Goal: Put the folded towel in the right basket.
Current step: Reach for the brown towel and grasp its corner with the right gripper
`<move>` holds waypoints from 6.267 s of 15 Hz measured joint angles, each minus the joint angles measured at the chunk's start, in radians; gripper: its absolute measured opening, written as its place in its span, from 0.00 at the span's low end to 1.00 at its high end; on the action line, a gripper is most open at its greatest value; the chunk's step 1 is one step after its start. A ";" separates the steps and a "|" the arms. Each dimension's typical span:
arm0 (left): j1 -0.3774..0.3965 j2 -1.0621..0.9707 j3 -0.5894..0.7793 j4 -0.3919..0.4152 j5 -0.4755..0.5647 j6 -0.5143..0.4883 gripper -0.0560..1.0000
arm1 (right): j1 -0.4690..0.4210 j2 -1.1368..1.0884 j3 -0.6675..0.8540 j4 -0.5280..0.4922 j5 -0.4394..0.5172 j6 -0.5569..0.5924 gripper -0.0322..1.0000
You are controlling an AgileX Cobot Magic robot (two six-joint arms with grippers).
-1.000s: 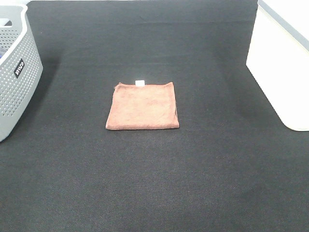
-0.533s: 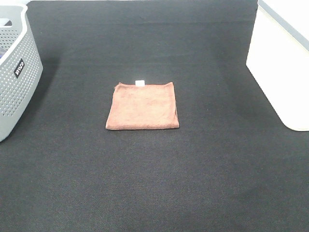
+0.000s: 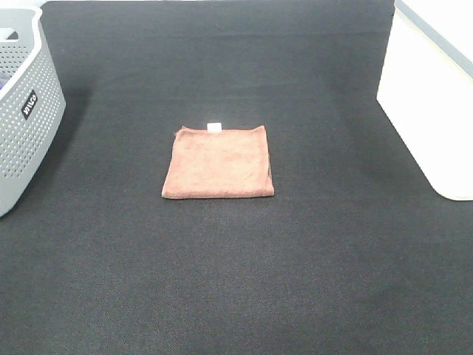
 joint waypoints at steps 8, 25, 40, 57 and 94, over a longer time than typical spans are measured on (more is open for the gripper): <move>0.000 0.000 0.000 0.000 0.000 0.000 0.88 | 0.000 0.000 0.000 0.000 0.000 0.000 0.66; 0.000 0.000 0.000 0.000 0.000 0.000 0.88 | 0.000 0.000 0.000 0.000 0.000 0.000 0.66; 0.000 0.000 0.000 0.000 0.000 0.000 0.88 | 0.000 0.000 0.000 0.000 0.000 0.000 0.66; 0.000 0.000 0.000 0.000 0.000 0.000 0.88 | 0.000 0.977 -0.505 0.123 -0.424 -0.071 0.66; 0.000 0.000 0.000 0.000 0.000 0.000 0.88 | 0.311 2.279 -1.159 0.647 -0.220 -0.288 0.83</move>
